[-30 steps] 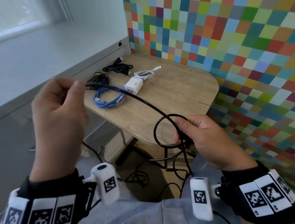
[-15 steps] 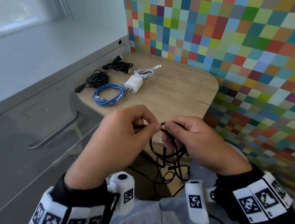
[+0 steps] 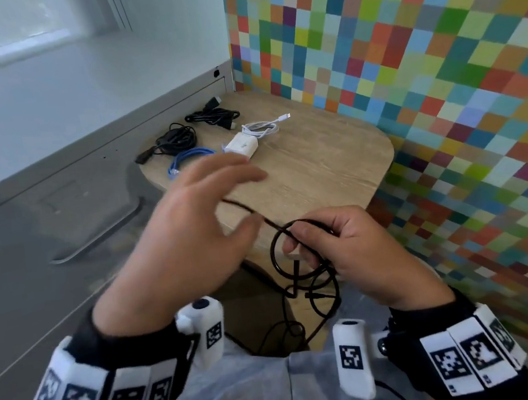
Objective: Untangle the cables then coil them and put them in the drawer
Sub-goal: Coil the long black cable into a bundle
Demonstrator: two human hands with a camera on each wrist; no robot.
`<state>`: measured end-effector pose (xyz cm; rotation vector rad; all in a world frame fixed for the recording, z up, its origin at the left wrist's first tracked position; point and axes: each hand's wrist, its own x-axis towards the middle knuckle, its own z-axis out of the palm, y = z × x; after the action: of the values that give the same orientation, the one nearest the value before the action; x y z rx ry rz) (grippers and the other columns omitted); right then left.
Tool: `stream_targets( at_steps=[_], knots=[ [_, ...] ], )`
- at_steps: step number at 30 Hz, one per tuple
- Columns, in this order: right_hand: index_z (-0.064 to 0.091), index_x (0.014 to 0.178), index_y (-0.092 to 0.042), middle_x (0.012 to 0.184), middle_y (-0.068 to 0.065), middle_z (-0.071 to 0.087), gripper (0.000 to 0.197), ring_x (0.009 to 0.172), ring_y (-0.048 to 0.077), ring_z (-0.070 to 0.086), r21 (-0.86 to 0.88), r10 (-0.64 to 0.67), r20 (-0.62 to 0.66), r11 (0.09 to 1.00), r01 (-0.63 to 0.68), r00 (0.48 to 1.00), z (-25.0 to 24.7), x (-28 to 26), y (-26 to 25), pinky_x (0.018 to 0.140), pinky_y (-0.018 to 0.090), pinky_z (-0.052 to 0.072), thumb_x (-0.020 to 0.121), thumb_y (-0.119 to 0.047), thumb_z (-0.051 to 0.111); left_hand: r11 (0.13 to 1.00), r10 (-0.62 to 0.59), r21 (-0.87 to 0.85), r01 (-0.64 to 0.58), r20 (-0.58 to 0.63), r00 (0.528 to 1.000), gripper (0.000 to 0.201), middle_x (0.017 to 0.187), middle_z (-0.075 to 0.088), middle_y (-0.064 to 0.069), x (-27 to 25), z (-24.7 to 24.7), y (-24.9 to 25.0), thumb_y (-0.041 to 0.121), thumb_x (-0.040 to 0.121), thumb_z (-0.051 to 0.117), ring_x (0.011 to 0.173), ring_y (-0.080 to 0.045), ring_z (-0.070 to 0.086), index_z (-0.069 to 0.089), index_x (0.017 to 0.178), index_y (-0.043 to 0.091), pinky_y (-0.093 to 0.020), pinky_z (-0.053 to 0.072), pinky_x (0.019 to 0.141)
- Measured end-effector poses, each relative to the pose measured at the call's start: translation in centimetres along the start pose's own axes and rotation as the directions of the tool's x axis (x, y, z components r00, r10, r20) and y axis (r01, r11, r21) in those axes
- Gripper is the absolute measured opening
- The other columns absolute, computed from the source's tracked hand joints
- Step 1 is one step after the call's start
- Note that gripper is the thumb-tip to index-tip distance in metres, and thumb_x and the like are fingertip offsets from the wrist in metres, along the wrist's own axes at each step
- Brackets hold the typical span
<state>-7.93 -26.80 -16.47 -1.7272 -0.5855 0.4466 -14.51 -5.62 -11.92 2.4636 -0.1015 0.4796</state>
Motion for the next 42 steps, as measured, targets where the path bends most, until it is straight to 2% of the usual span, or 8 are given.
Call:
stream_targets(
  at_steps=[6,14,20,24,28,32,35,42],
  knots=[
    [0.078,0.092,-0.006,0.070,0.013,0.068,0.033,0.066,0.005,0.061,0.144,-0.039,-0.062,0.988,0.047,0.997,-0.2,-0.3,-0.3,0.069,0.019,0.047,0.103,-0.026,0.055,1.000,-0.028,0.009,0.027,0.181,0.983,0.017,0.076,0.065,0.026,0.0,2.2,1.9,0.052,0.085,0.068,0.076,0.008,0.060,0.072,0.099,0.042,-0.017,0.047,0.069],
    [0.080,0.088,-0.018,0.072,0.004,0.067,0.035,0.063,0.013,0.055,0.154,0.026,-0.133,0.988,-0.006,0.991,-1.5,0.1,0.5,0.064,0.018,0.042,0.101,-0.038,0.054,0.936,-0.263,-0.337,0.103,-0.476,0.839,0.013,0.055,0.058,0.008,0.5,-2.1,-0.3,0.030,0.096,0.068,0.048,-0.007,0.041,0.076,0.085,0.029,-0.026,0.031,0.047],
    [0.080,0.085,-0.013,0.064,0.001,0.058,0.030,0.059,0.006,0.051,0.128,0.020,-0.177,0.992,0.003,0.984,-0.9,0.3,0.4,0.057,0.013,0.041,0.103,-0.024,0.060,0.990,-0.092,-0.111,0.086,-0.043,0.995,0.016,0.100,0.069,0.022,0.3,-0.6,0.6,0.035,0.089,0.069,0.096,0.003,0.066,0.076,0.102,0.040,-0.013,0.047,0.088],
    [0.079,0.082,-0.009,0.063,0.003,0.060,0.033,0.058,0.004,0.053,0.118,-0.003,-0.166,0.993,0.022,0.986,-0.4,0.0,0.0,0.060,0.017,0.042,0.103,-0.026,0.060,0.996,-0.086,0.021,0.084,0.224,0.971,0.020,0.076,0.066,0.017,0.1,2.0,2.1,0.055,0.086,0.067,0.071,0.001,0.061,0.069,0.102,0.043,-0.018,0.048,0.064],
    [0.079,0.087,-0.011,0.069,0.003,0.067,0.034,0.057,0.000,0.058,0.176,0.009,-0.123,0.984,0.013,0.992,-0.8,-0.1,-0.4,0.057,0.009,0.042,0.105,-0.026,0.054,0.982,-0.117,-0.157,0.102,-0.090,0.989,0.019,0.056,0.056,0.013,0.5,2.3,1.8,0.045,0.093,0.065,0.049,-0.004,0.046,0.071,0.078,0.034,-0.015,0.033,0.048],
    [0.079,0.092,-0.009,0.070,0.007,0.069,0.037,0.056,0.001,0.058,0.177,0.034,-0.105,0.984,-0.015,0.994,-0.9,-0.1,0.2,0.056,0.007,0.041,0.100,-0.036,0.054,0.909,-0.281,-0.415,0.040,-0.540,0.793,0.020,0.055,0.056,0.009,1.0,-0.5,0.6,0.033,0.098,0.064,0.051,-0.010,0.044,0.075,0.085,0.024,-0.031,0.040,0.052],
    [0.080,0.091,-0.010,0.066,0.007,0.065,0.039,0.058,0.002,0.058,0.190,0.069,-0.127,0.981,-0.044,0.990,-1.0,0.0,0.4,0.058,0.008,0.042,0.094,-0.041,0.057,0.921,-0.300,-0.367,0.129,-0.457,0.837,0.021,0.062,0.059,-0.018,0.8,-2.0,-0.5,0.030,0.095,0.062,0.056,-0.042,0.047,0.076,0.081,0.022,-0.050,0.041,0.052],
    [0.082,0.087,-0.019,0.066,0.001,0.056,0.035,0.066,0.010,0.053,0.078,0.044,-0.116,0.996,-0.036,0.992,-0.6,0.1,0.3,0.071,0.029,0.044,0.095,-0.044,0.060,0.989,-0.147,-0.041,0.142,-0.141,0.979,0.048,0.127,0.063,0.017,0.2,-0.7,0.2,0.026,0.081,0.068,0.119,-0.002,0.058,0.063,0.127,0.040,-0.021,0.042,0.104]
  ],
)
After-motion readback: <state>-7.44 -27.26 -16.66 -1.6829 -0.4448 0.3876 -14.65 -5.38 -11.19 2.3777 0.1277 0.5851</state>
